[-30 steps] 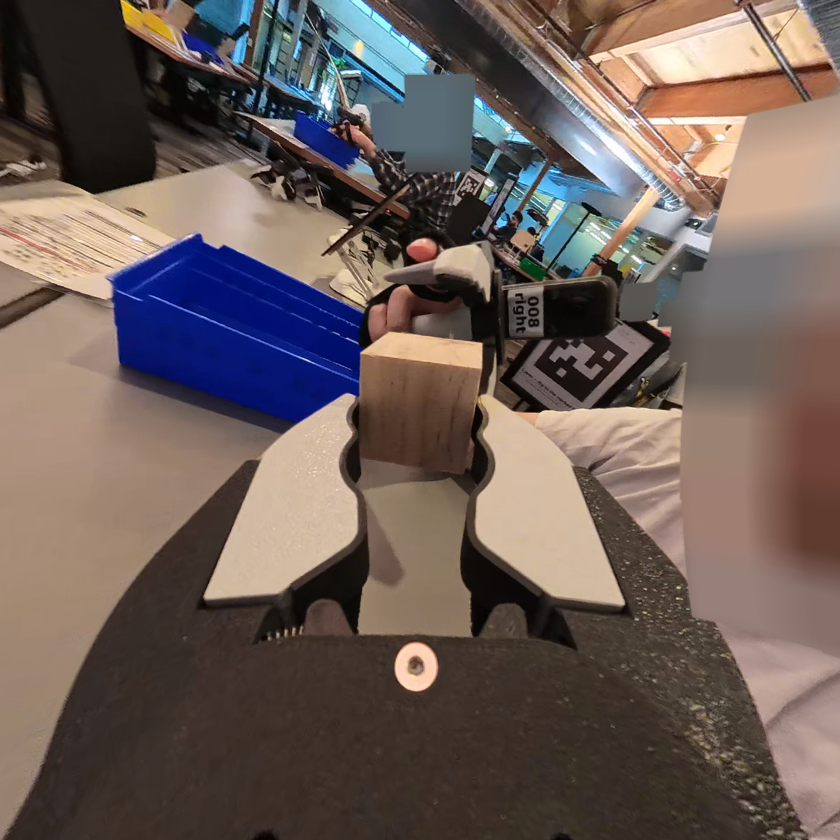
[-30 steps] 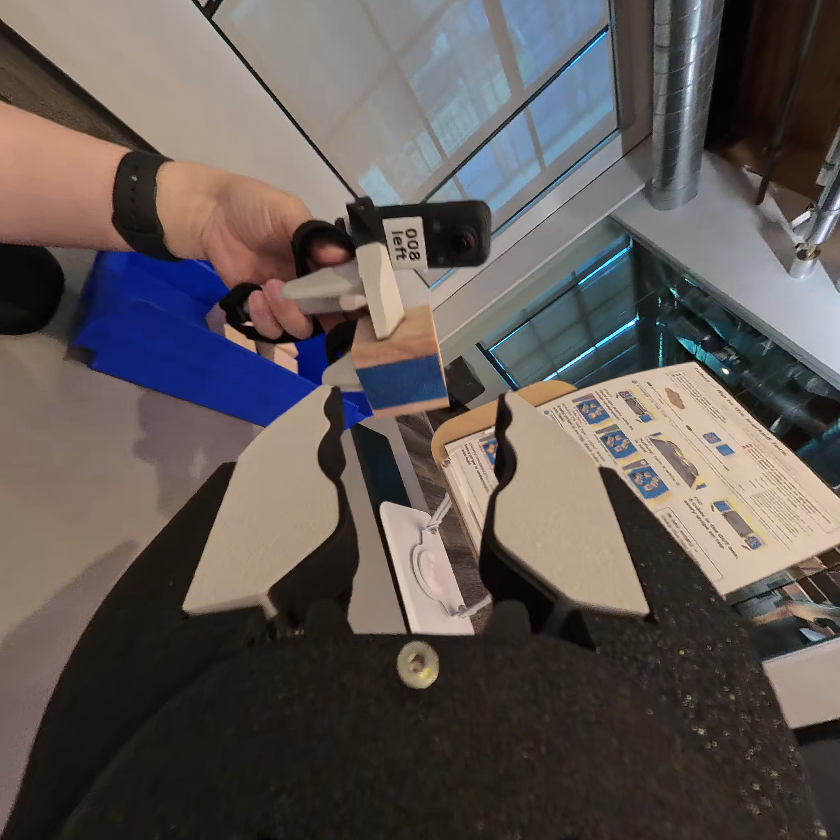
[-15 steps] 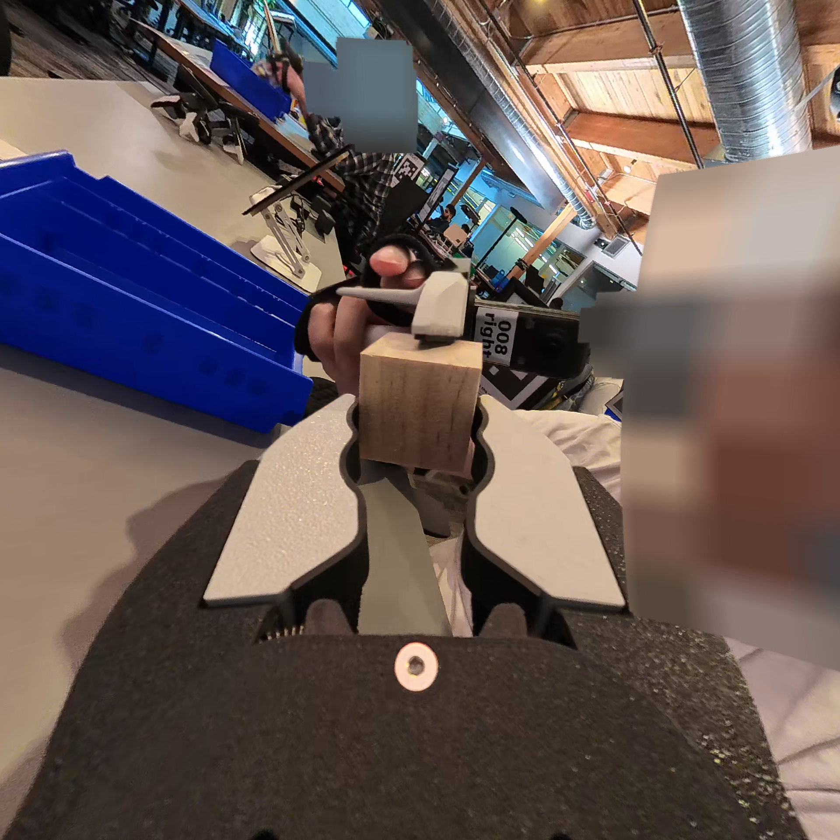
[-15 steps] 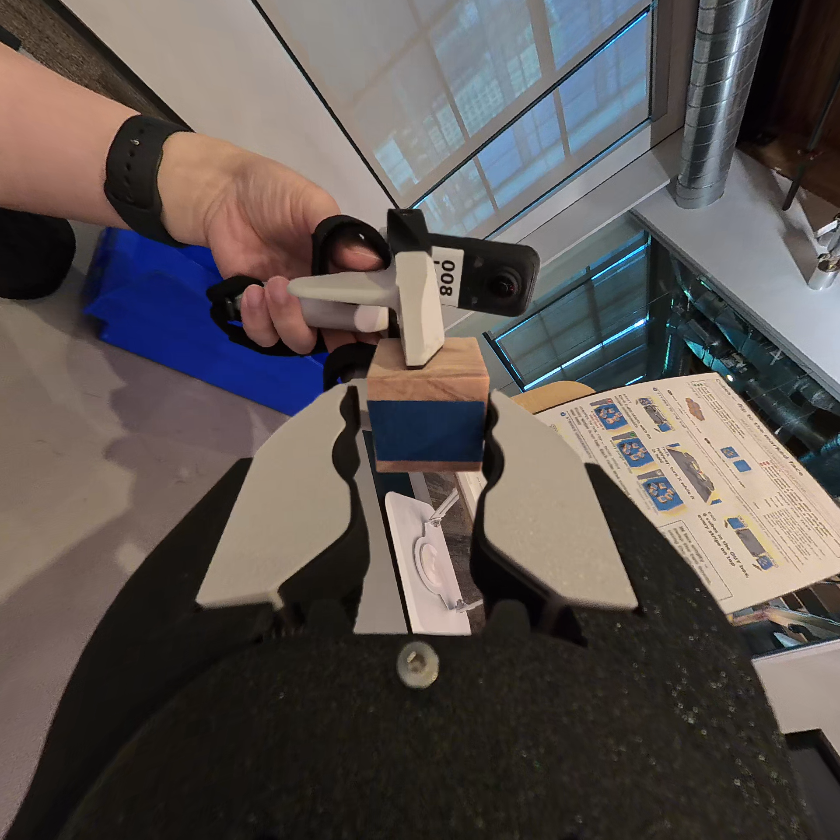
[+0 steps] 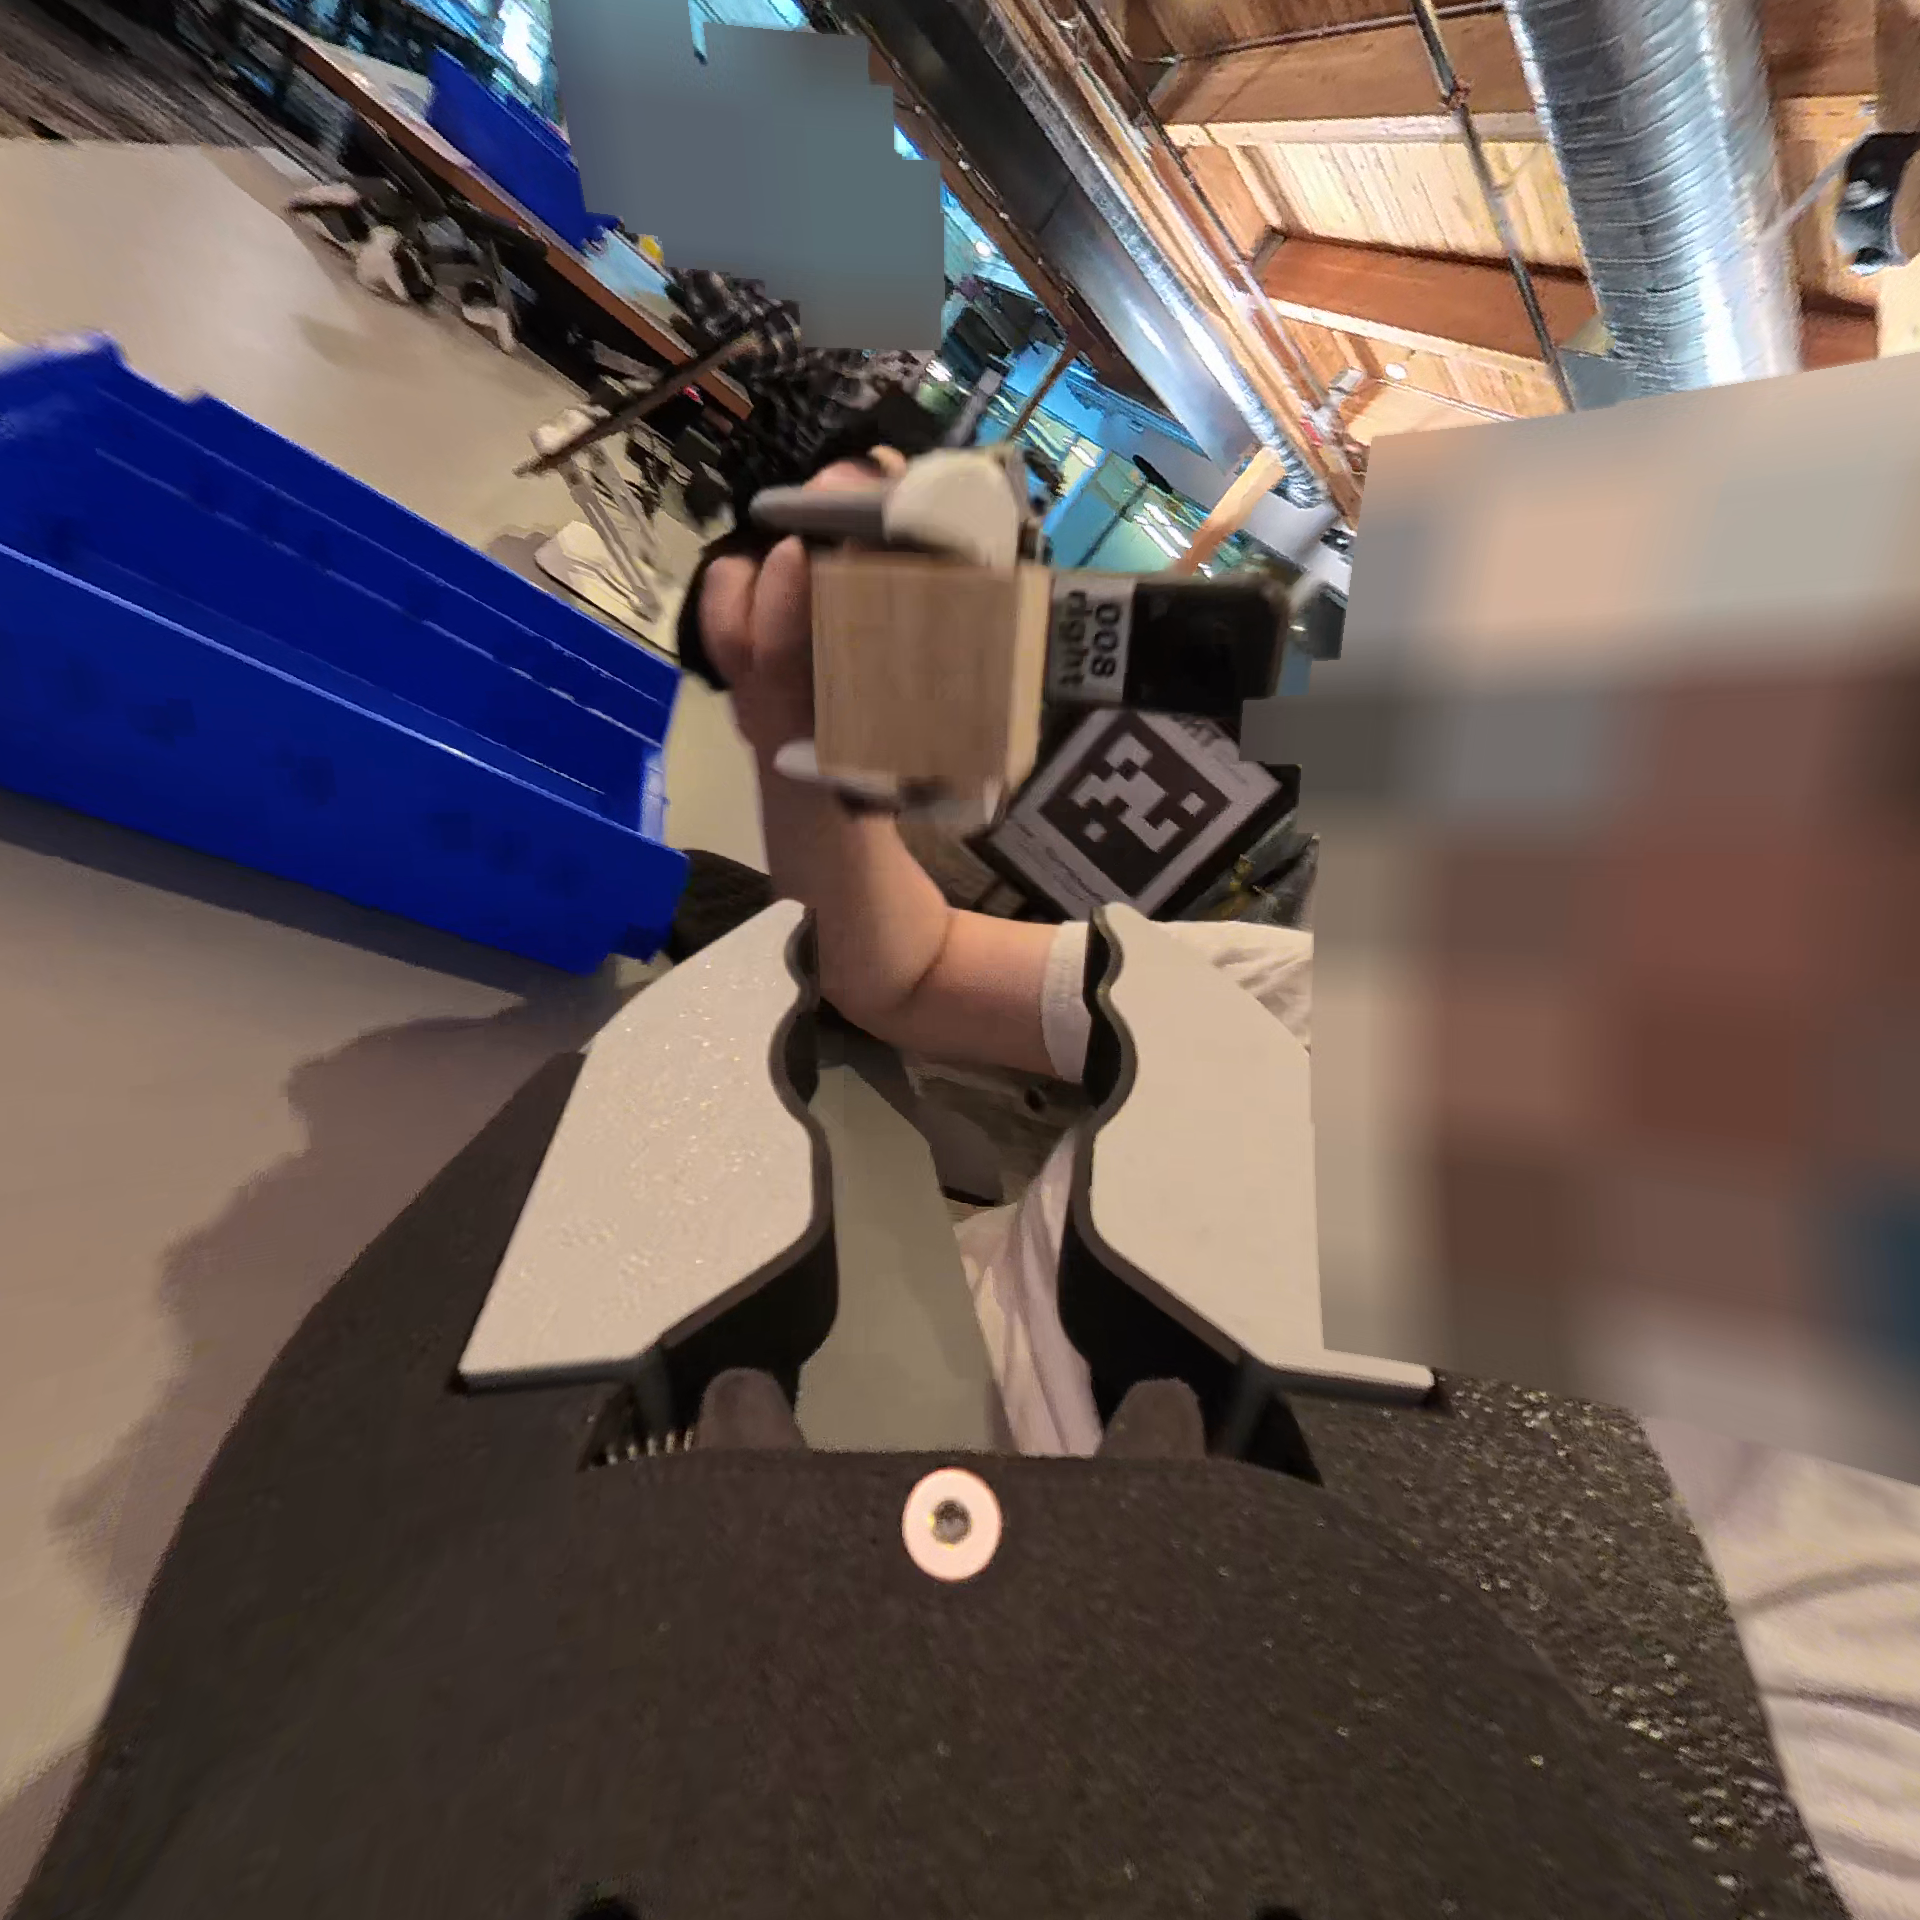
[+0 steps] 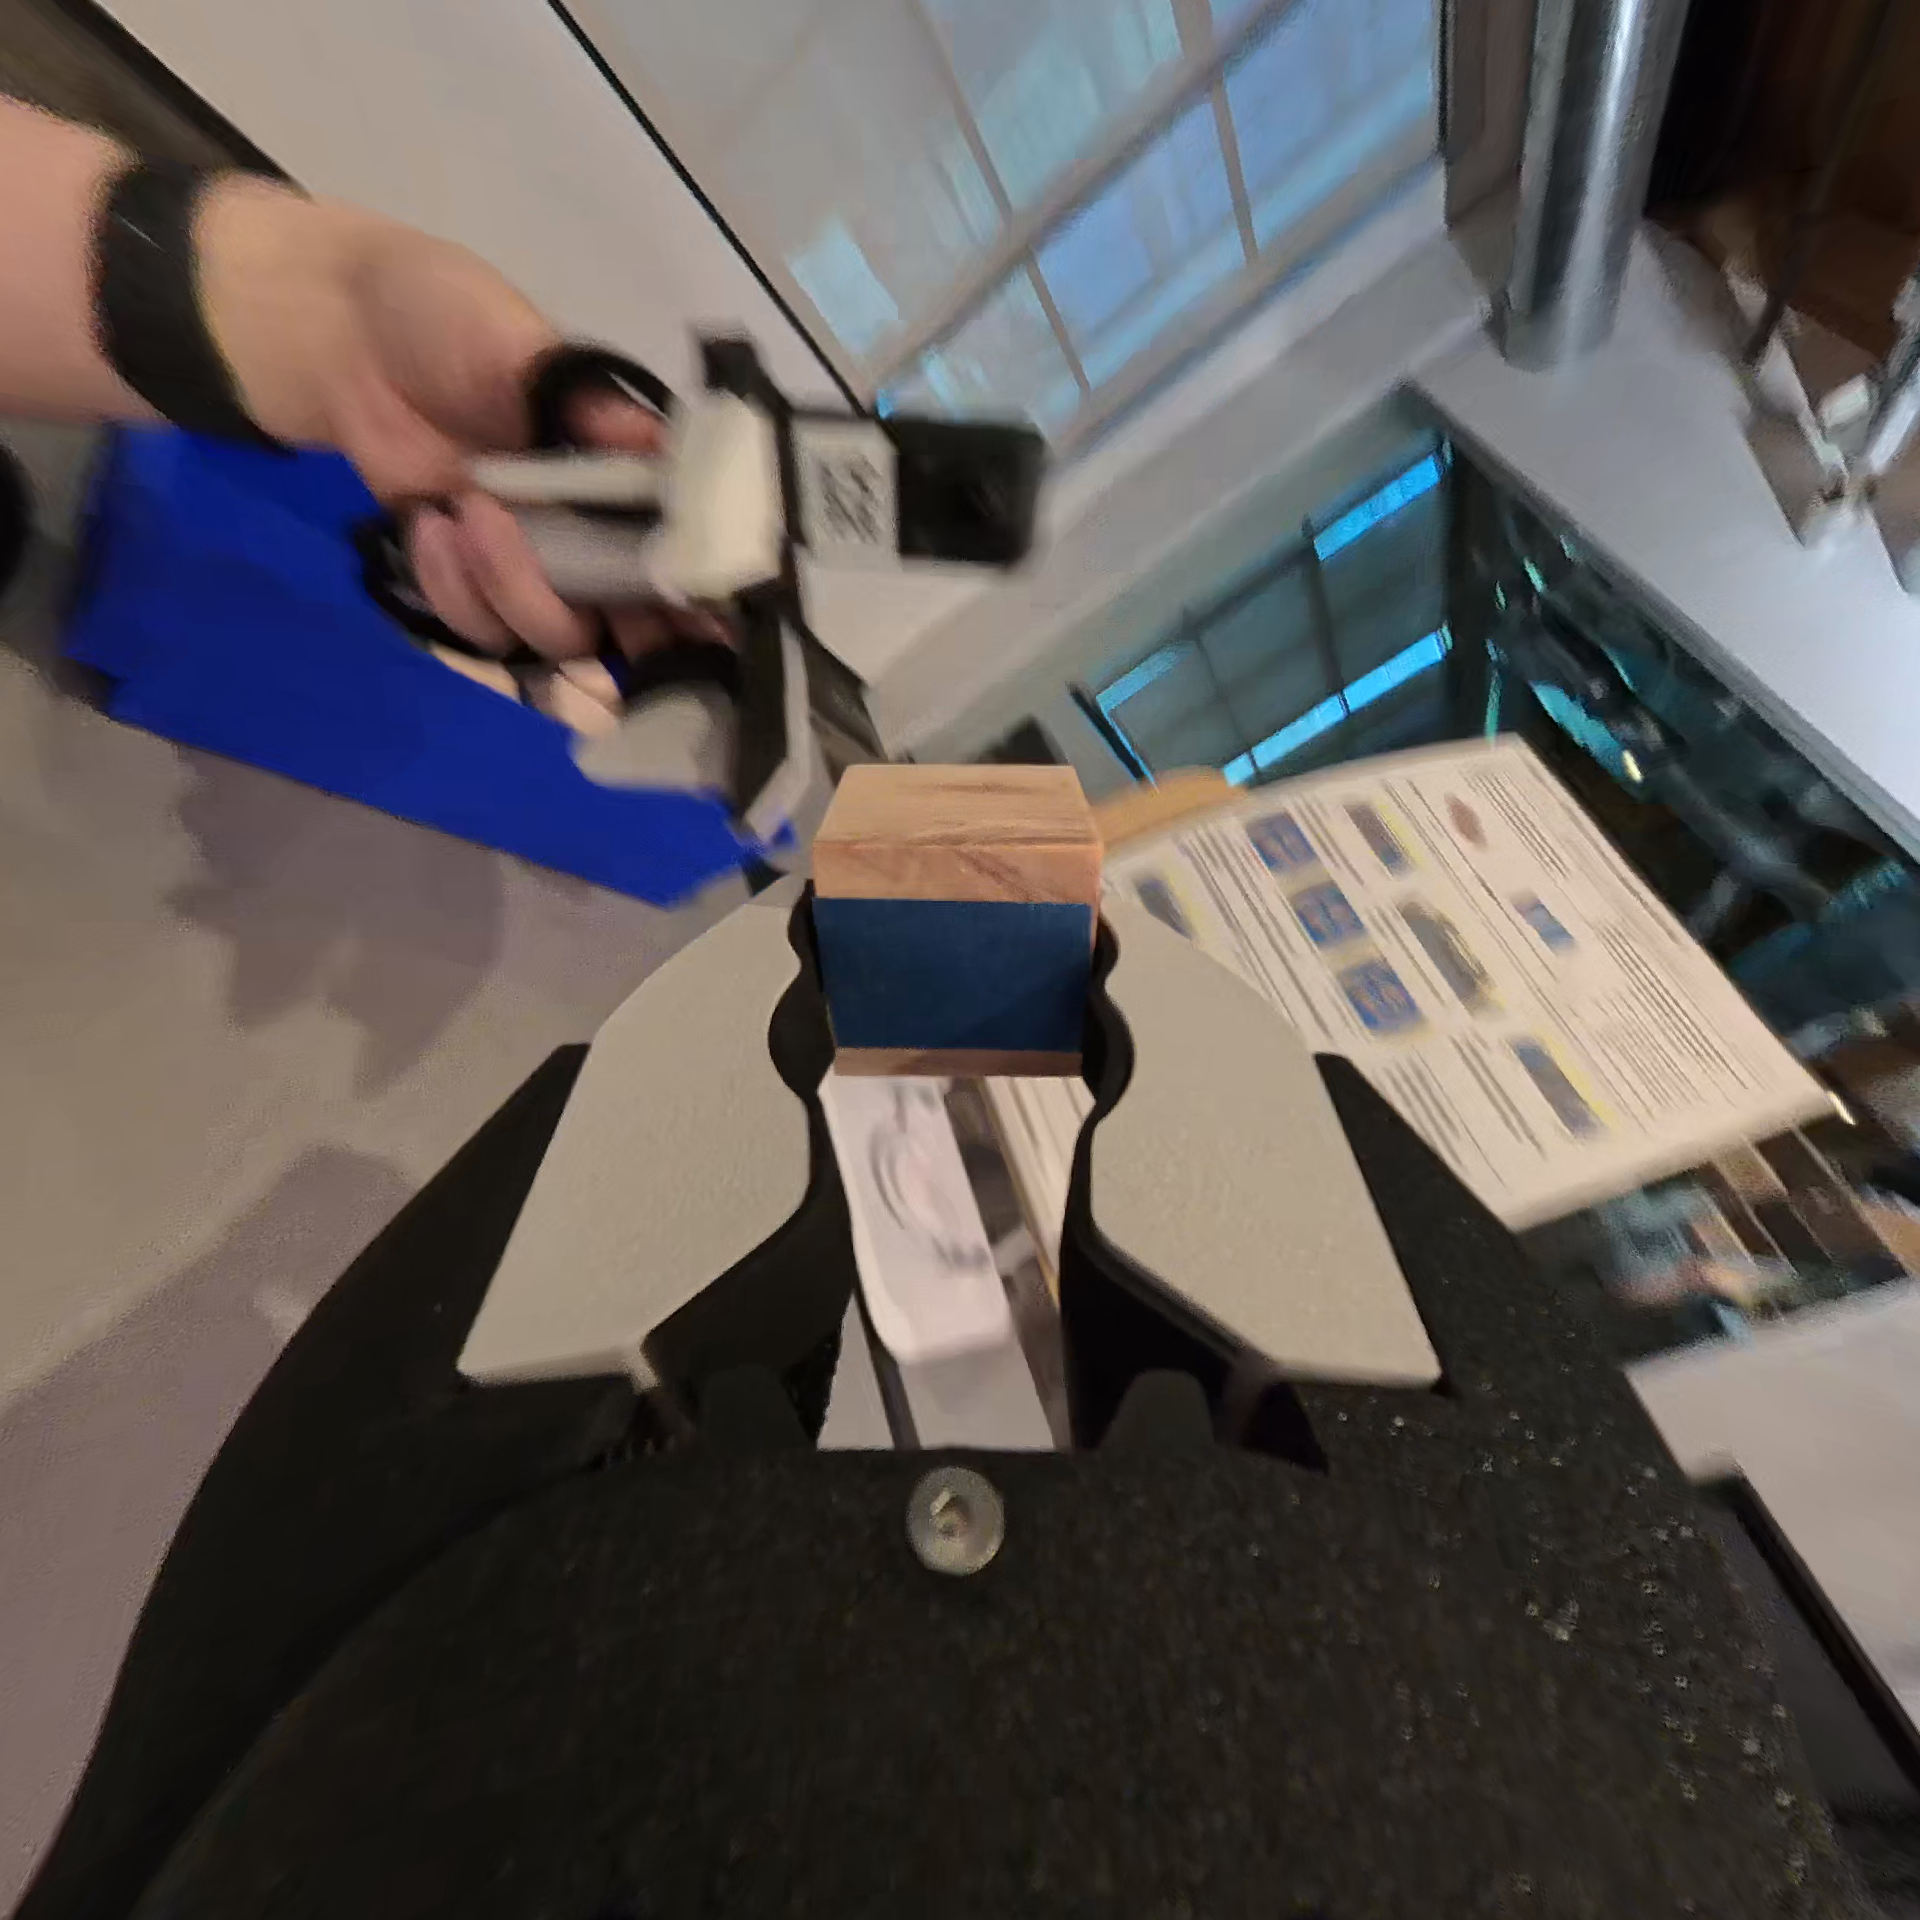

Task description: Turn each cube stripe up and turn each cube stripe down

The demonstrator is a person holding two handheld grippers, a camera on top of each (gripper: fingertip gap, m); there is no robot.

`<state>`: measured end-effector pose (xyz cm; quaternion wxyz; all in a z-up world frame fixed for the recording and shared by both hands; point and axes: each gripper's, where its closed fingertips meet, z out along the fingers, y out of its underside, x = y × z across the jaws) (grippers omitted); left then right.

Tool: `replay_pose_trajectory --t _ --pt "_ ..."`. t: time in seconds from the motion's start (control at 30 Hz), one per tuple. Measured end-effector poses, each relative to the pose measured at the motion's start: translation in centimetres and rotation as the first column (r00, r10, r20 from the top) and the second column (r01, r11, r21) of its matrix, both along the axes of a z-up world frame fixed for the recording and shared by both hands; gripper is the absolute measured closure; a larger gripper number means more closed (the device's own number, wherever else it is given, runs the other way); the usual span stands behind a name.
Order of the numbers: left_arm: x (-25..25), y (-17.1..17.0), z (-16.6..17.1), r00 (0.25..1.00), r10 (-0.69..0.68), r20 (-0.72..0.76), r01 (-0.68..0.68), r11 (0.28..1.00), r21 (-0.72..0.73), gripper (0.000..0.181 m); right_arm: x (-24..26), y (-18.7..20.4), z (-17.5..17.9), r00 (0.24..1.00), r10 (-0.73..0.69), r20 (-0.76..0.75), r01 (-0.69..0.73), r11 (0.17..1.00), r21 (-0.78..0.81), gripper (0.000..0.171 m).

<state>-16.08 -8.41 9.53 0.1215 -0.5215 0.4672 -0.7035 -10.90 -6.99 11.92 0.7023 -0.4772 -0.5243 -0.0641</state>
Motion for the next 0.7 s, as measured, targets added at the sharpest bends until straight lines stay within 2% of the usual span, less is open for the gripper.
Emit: replay_pose_trajectory --t 0.03,0.1,0.17,0.23,0.3,0.37,0.43,0.57,0.7 --pt "-0.4 0.6 0.2 0.999 0.038 0.003 -0.038 0.999 0.028 0.133 2.6 0.5 0.9 0.997 -0.071 -0.008 0.071 0.997 -0.026 0.125" --pt "-1.3 1.3 0.8 0.996 0.084 0.021 -0.086 0.993 0.080 0.134 8.5 1.4 1.0 0.984 -0.172 -0.041 0.161 0.968 -0.194 0.125" --pt "-2.2 1.5 1.4 0.994 0.101 0.037 -0.104 0.989 0.109 0.137 15.2 2.8 -0.7 0.946 -0.322 -0.045 0.293 0.904 -0.312 0.125" --pt "-2.6 1.6 1.6 0.993 0.115 0.036 -0.119 0.984 0.133 0.138 21.1 4.2 -5.3 0.898 -0.437 0.052 0.408 0.784 -0.468 0.125" --pt "-2.9 1.4 1.6 0.994 0.107 0.029 -0.110 0.982 0.154 0.140 25.2 4.7 -11.3 0.864 -0.458 0.208 0.480 0.628 -0.612 0.126" --pt "-3.0 1.0 1.2 0.996 0.090 -0.005 -0.088 0.982 0.166 0.141 26.6 4.5 -16.2 0.872 -0.382 0.307 0.475 0.503 -0.722 0.126" --pt "-3.4 0.3 0.9 0.998 0.049 -0.037 -0.041 0.980 0.195 0.143 25.7 4.2 -19.0 0.896 -0.284 0.343 0.438 0.430 -0.790 0.125" --pt "-4.2 0.1 1.4 0.998 0.060 -0.010 -0.056 0.966 0.254 0.146 24.6 4.8 -22.5 0.871 -0.071 0.487 0.478 0.351 -0.805 0.125" --pt "-5.0 0.2 2.1 0.997 0.076 0.016 -0.077 0.962 0.263 0.147 25.2 6.5 -24.5 0.867 0.014 0.497 0.476 0.267 -0.838 0.125"
